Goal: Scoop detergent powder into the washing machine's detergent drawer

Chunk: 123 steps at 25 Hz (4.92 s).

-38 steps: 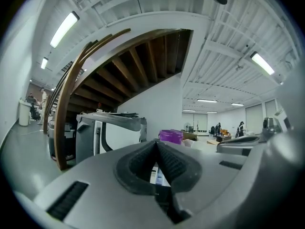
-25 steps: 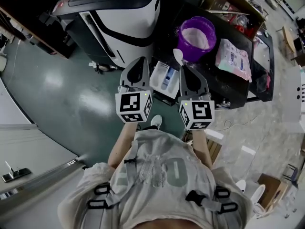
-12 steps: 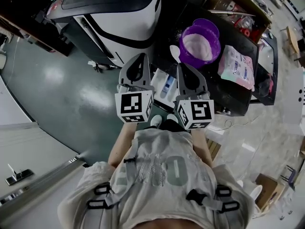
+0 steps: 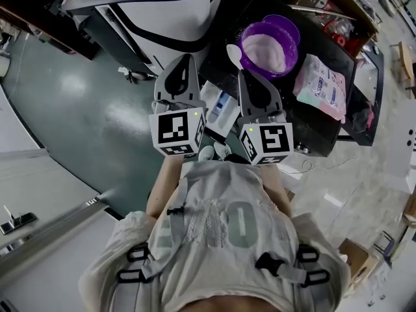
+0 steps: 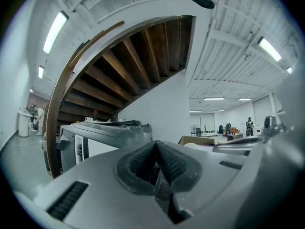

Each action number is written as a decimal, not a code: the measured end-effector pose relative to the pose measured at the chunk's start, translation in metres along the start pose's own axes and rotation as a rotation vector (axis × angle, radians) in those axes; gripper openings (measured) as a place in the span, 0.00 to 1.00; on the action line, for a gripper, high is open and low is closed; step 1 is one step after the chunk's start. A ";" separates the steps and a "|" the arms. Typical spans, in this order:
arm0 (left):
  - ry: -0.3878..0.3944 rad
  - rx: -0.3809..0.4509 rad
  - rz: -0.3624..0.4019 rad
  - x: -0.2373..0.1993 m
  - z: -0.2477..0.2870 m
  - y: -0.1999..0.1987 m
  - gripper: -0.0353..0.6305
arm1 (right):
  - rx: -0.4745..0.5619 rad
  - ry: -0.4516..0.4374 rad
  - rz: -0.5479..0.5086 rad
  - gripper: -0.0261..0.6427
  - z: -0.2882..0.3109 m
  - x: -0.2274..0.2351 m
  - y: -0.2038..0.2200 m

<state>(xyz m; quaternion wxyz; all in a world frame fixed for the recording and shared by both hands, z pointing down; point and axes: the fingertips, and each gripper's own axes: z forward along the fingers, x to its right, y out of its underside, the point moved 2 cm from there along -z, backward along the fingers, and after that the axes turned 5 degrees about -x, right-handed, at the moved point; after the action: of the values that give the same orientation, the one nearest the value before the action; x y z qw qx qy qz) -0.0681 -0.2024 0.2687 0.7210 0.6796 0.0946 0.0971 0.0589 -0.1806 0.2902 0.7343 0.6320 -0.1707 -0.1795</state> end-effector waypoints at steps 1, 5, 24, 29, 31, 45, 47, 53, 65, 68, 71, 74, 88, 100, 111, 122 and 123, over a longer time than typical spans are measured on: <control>-0.002 0.002 0.001 0.003 0.000 -0.001 0.08 | 0.003 -0.004 -0.001 0.05 -0.001 0.001 -0.001; -0.007 0.008 0.009 0.010 0.002 -0.003 0.08 | 0.014 -0.015 -0.005 0.05 -0.003 0.007 -0.003; -0.009 0.007 0.028 0.012 0.012 -0.014 0.08 | 0.034 0.051 -0.127 0.06 -0.002 0.048 -0.045; -0.013 -0.020 0.020 0.012 0.015 -0.007 0.08 | -0.016 0.071 -0.222 0.06 -0.003 0.077 -0.059; -0.014 -0.035 0.014 0.012 0.016 -0.003 0.08 | -0.044 0.070 -0.262 0.06 -0.003 0.088 -0.064; -0.047 -0.155 0.015 0.004 0.035 0.036 0.08 | -0.409 -0.199 -0.399 0.06 0.036 0.117 -0.030; -0.058 -0.171 0.011 0.000 0.037 0.043 0.08 | -0.475 -0.243 -0.427 0.06 0.043 0.114 -0.016; -0.076 -0.214 -0.013 -0.004 0.037 0.065 0.08 | -0.658 -0.329 -0.441 0.06 0.055 0.113 0.019; -0.131 -0.246 -0.046 -0.019 0.030 0.086 0.08 | -0.841 -0.432 -0.445 0.06 0.061 0.103 0.039; -0.137 -0.248 -0.051 -0.021 0.029 0.090 0.08 | -0.877 -0.483 -0.416 0.06 0.059 0.096 0.043; -0.137 -0.248 -0.051 -0.022 0.029 0.090 0.08 | -0.902 -0.524 -0.371 0.06 0.057 0.089 0.044; -0.134 -0.255 -0.053 -0.021 0.028 0.091 0.08 | -0.916 -0.541 -0.308 0.06 0.055 0.088 0.041; -0.105 -0.219 -0.041 -0.023 0.031 0.077 0.08 | -0.892 -0.491 0.240 0.06 0.037 0.103 0.029; -0.011 -0.215 -0.054 0.001 0.045 0.065 0.08 | -0.635 -0.358 0.734 0.06 0.032 0.138 0.020; 0.041 -0.178 0.034 0.022 0.055 0.040 0.08 | -0.241 -0.323 1.192 0.06 0.018 0.159 0.006; 0.122 -0.143 0.072 0.052 0.058 0.024 0.08 | 0.032 -0.337 1.465 0.06 -0.004 0.146 0.006; 0.128 -0.140 0.072 0.053 0.057 0.023 0.08 | 0.049 -0.336 1.482 0.06 -0.007 0.145 0.008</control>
<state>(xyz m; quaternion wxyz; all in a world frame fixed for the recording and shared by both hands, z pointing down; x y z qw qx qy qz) -0.0016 -0.2417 0.2948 0.7552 0.6230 0.1089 0.1722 0.1900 -0.2435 0.3002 0.6125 0.3324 -0.6641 0.2708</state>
